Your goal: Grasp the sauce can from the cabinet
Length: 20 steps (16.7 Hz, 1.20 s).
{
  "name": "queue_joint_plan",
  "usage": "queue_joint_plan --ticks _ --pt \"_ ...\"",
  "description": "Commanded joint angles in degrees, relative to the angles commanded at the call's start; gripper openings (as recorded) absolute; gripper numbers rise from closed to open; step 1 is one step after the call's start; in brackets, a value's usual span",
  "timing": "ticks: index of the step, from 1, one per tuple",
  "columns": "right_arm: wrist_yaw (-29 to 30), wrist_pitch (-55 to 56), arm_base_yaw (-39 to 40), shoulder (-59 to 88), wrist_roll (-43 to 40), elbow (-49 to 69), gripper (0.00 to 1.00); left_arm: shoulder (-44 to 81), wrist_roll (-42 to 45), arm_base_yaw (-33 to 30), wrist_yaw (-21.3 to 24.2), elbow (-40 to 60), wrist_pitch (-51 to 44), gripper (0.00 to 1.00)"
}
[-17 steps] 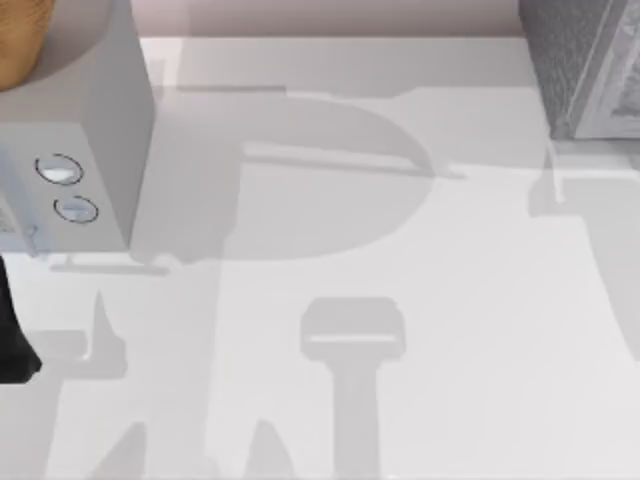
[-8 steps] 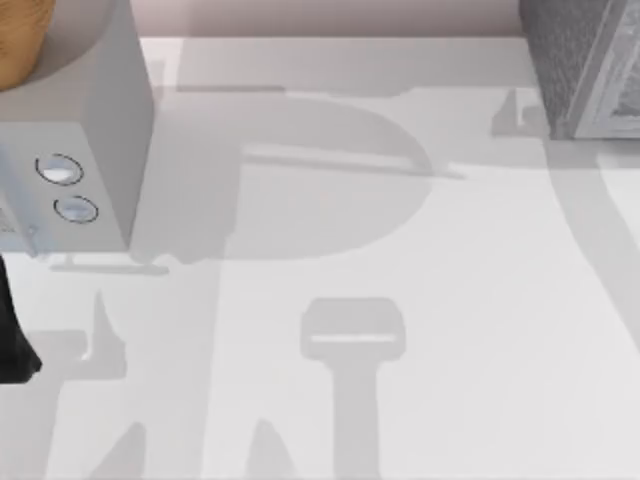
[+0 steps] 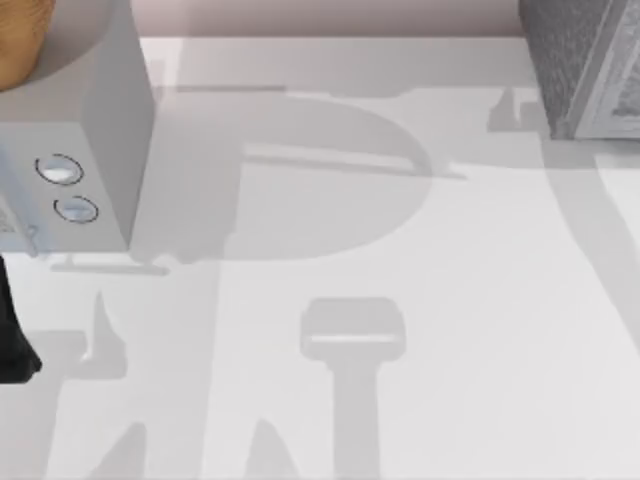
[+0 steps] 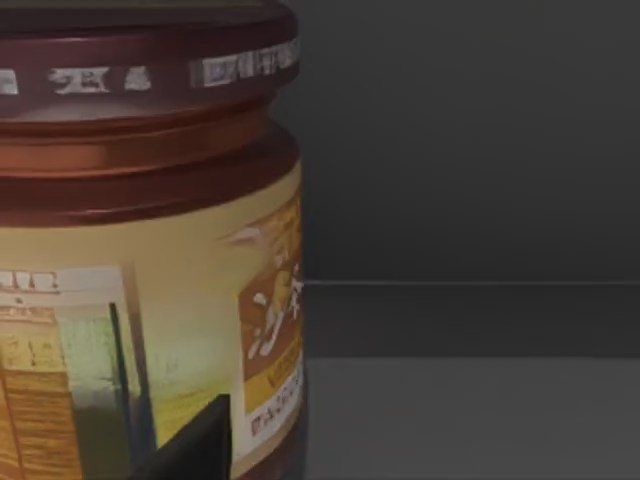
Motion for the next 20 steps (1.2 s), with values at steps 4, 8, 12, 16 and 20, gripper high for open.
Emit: queue_joint_plan --ticks 4,8,12,16,20 --pt "5.44 1.23 6.05 2.97 -0.07 2.23 1.00 0.00 0.00 0.00 0.00 0.00 0.00 1.00" --pt "14.06 2.71 13.52 6.82 -0.12 4.18 1.00 0.00 0.00 0.00 0.00 0.00 0.00 1.00" --pt "15.53 3.09 15.00 7.55 -0.13 4.53 1.00 0.00 0.00 0.00 0.00 0.00 0.00 1.00" --pt "14.53 3.09 13.98 9.63 -0.13 6.56 1.00 0.00 0.00 0.00 0.00 0.00 0.00 1.00" --pt "12.05 3.12 11.37 16.66 -0.11 13.64 1.00 0.00 0.00 0.00 0.00 0.00 0.00 1.00"
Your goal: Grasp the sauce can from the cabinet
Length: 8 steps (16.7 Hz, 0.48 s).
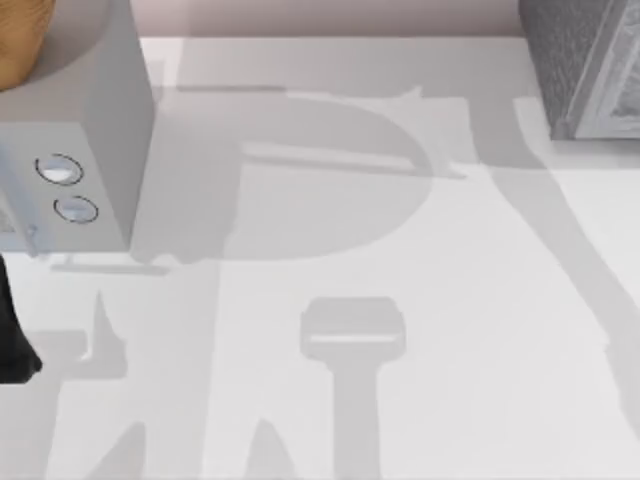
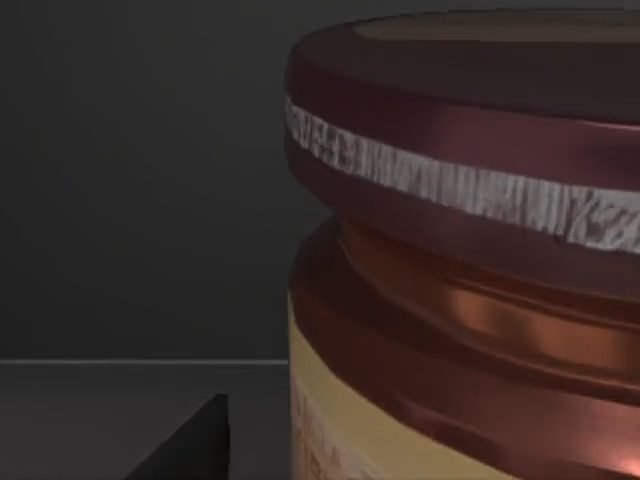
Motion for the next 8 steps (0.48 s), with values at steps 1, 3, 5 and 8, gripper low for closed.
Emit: queue_joint_plan --ticks 1,3,5,8 --pt "-0.58 0.03 -0.60 1.43 0.00 1.41 1.00 0.00 0.00 0.00 0.00 0.00 0.00 1.00" --pt "-1.13 0.06 -1.18 2.72 0.00 2.69 1.00 0.00 0.00 0.00 0.00 0.00 0.00 1.00" --pt "-1.13 0.06 -1.18 2.72 0.00 2.69 1.00 0.00 0.00 0.00 0.00 0.00 0.00 1.00" --pt "-1.13 0.06 -1.18 2.72 0.00 2.69 0.85 0.00 0.00 0.00 0.00 0.00 0.00 1.00"
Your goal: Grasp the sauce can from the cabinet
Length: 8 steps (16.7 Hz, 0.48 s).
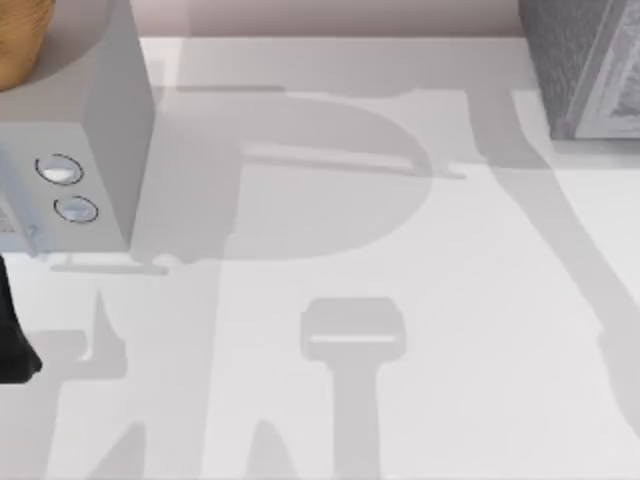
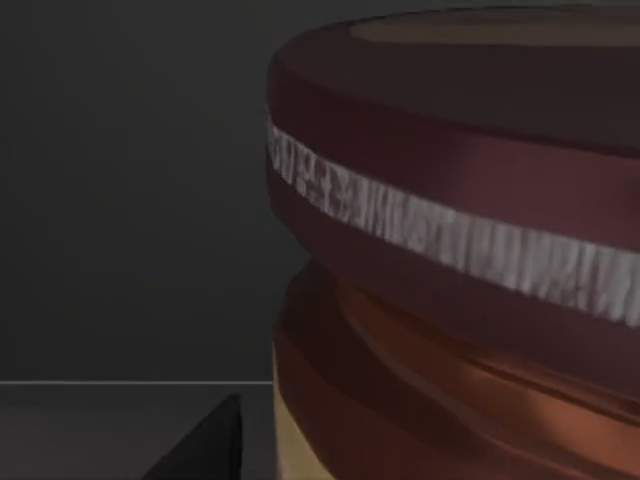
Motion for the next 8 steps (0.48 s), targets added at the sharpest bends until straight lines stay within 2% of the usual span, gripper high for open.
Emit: queue_joint_plan --ticks 8 --pt "0.00 0.00 0.00 0.00 0.00 0.00 0.25 0.00 0.00 0.00 0.00 0.00 0.00 1.00"
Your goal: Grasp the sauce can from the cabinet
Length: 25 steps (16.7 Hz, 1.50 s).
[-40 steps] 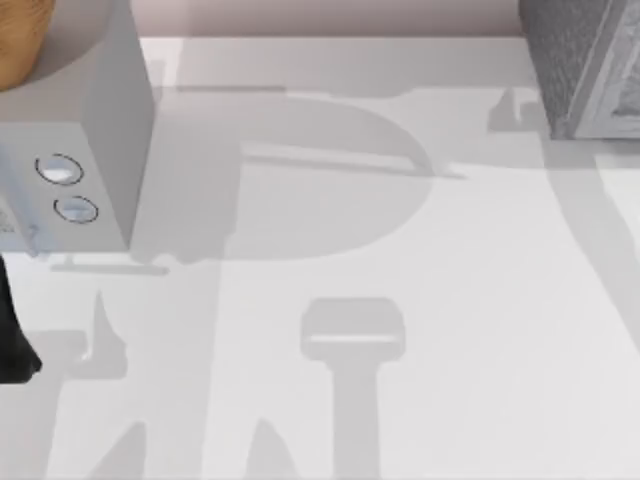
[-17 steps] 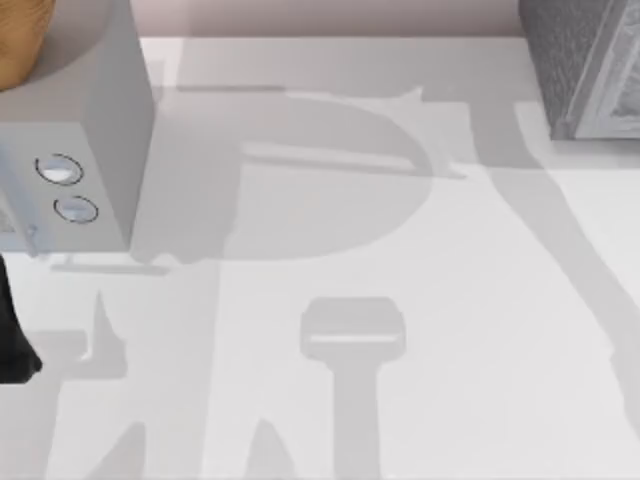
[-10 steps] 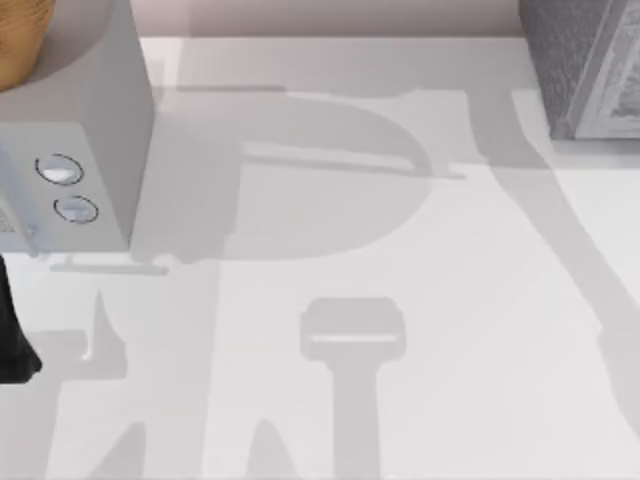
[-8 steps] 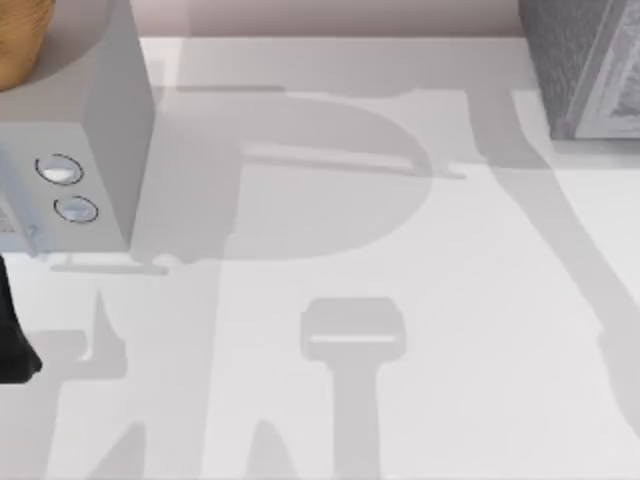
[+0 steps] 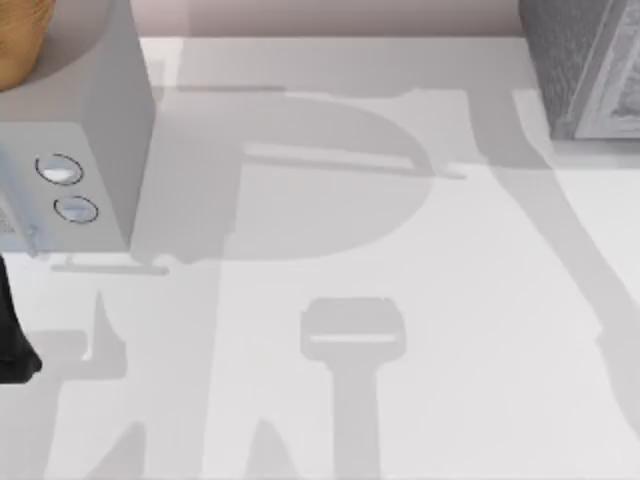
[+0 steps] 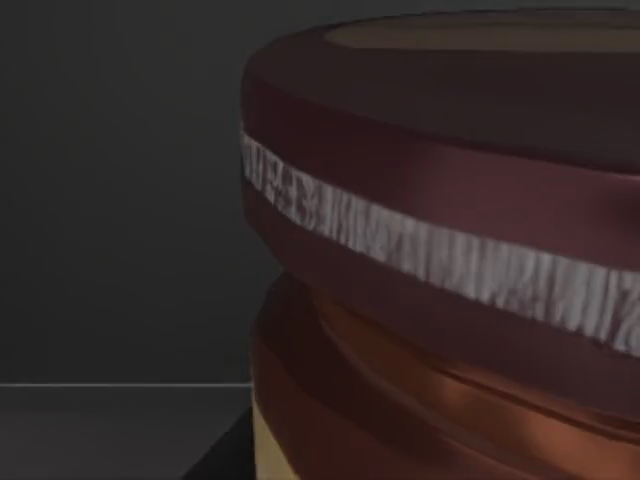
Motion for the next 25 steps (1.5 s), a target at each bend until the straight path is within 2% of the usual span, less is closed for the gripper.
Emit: queue_joint_plan --ticks 3,4,14,17,22,25 --pt "0.00 0.00 0.00 0.00 0.00 0.00 0.02 0.00 0.00 0.00 0.00 0.00 0.00 1.00" --pt "0.00 0.00 0.00 0.00 0.00 0.00 0.00 0.00 0.00 0.00 0.00 0.00 0.00 1.00" --pt "0.92 -0.95 1.03 -0.85 0.16 0.21 0.00 0.00 0.00 0.00 0.00 0.00 0.00 1.00" --pt "6.35 -6.46 6.62 -5.02 0.26 1.20 0.00 0.00 0.00 0.00 0.00 0.00 0.00 1.00" --pt "19.20 -18.85 19.59 -15.71 0.09 2.66 0.00 0.00 0.00 0.00 0.00 0.00 0.00 1.00" --pt "22.13 -21.80 22.54 -18.64 0.05 2.83 0.00 0.00 0.00 0.00 0.00 0.00 0.00 1.00"
